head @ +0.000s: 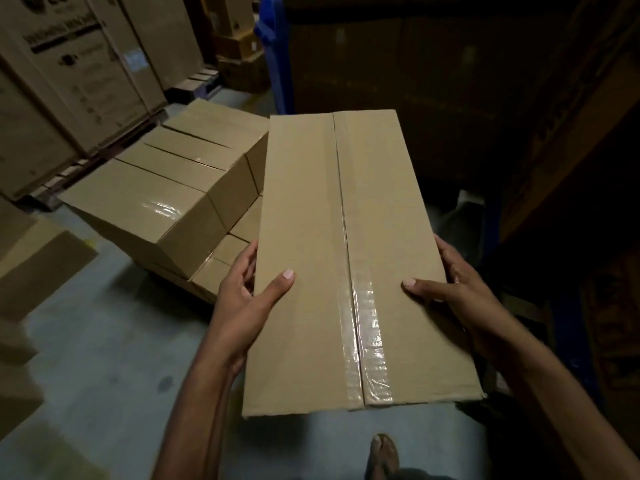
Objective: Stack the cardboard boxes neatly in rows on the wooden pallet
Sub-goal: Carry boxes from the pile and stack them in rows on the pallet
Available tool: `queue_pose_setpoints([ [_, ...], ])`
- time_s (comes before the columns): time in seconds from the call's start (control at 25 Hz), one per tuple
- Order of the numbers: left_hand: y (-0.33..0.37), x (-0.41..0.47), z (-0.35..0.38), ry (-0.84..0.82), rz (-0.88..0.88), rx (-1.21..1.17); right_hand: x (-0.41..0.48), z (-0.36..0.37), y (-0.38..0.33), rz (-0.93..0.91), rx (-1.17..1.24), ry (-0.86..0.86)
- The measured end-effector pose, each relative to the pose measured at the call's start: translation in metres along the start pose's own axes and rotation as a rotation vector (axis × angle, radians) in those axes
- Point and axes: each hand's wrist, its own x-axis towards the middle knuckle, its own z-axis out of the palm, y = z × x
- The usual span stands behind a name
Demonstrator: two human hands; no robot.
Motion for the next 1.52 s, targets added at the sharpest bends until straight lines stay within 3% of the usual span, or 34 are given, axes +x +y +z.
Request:
queue_pose_setpoints([
  [0.28, 0.02, 0.094, 0.098, 0.039, -0.064, -0.04, 0.119, -0.095, -0.037, 0.008, -0.015, -0.068],
  [0.8, 0.067, 0.374, 0.199, 0.067, -0.126, -0.05, 0.423, -0.179, -0.091, 0.126, -0.056, -0.13],
  [1.0, 0.067, 0.472, 0.266, 0.168, -0.135, -0.04, 0.568, -0.227, -0.1, 0.167, -0.127, -0.231],
  [1.24, 0.068, 0.587, 0.354, 0.415, -0.238, -0.105, 0.753, -0.28, -0.13, 0.203, -0.26, -0.477],
  [1.52, 0.098, 0.671, 0.395, 0.529, -0.301, -0.119, 0.873, -0.297, -0.175, 0.178, -0.385, -0.566],
])
